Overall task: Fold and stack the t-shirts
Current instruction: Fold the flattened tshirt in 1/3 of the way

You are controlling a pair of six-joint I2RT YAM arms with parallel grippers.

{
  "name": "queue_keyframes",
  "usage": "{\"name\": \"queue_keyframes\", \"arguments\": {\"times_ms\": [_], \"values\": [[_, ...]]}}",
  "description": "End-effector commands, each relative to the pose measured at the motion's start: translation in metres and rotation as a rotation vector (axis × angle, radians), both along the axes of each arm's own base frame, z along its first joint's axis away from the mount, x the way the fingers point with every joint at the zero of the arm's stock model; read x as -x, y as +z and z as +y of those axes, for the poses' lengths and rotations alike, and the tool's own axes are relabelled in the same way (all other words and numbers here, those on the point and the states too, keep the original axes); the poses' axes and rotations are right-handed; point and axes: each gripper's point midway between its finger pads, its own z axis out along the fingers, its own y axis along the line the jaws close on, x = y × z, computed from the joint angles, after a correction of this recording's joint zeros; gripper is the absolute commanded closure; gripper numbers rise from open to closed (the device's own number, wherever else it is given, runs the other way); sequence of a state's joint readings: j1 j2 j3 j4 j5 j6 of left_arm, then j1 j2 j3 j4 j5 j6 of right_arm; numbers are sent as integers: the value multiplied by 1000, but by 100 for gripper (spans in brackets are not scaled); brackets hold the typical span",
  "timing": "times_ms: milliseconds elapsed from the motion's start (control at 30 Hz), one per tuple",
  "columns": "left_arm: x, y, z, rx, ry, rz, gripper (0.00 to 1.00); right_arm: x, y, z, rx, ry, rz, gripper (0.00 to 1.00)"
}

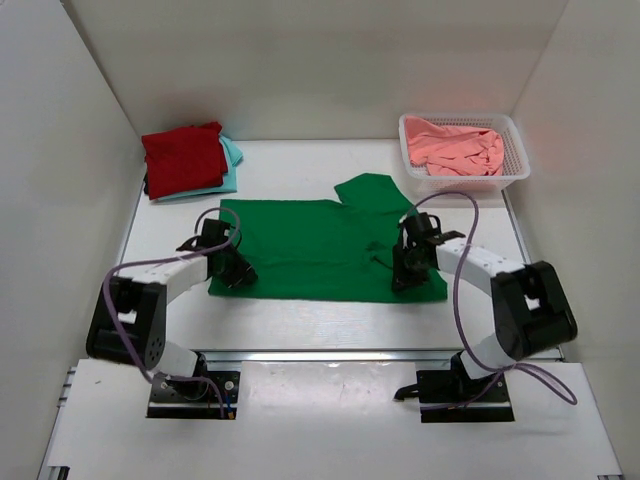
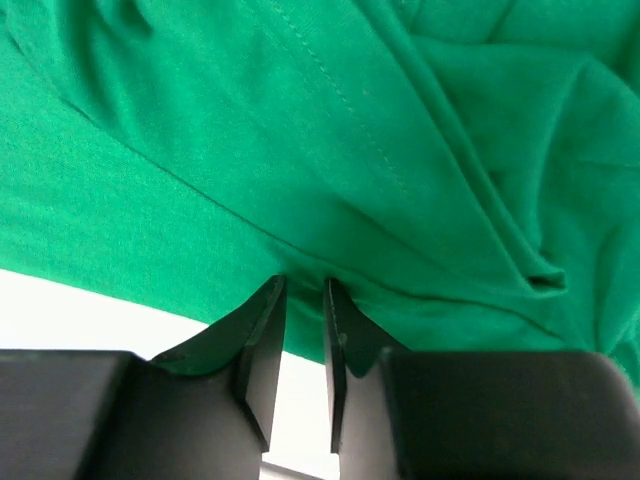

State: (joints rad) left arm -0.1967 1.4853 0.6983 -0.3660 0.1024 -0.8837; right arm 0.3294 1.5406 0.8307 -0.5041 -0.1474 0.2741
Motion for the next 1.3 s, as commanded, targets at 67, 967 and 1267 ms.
{"name": "queue_keyframes", "arguments": {"times_ms": [67,967,1267], "values": [[97,-11,23,-11,11,174,61,88,-9,-8,-41,-63,199,78],[74,28,75,-196,83,69,51,117,-3,3,-107,-40,213,77],[95,9,80,-235,58,126,71,108,2,4,-132,-41,188,77]]}}
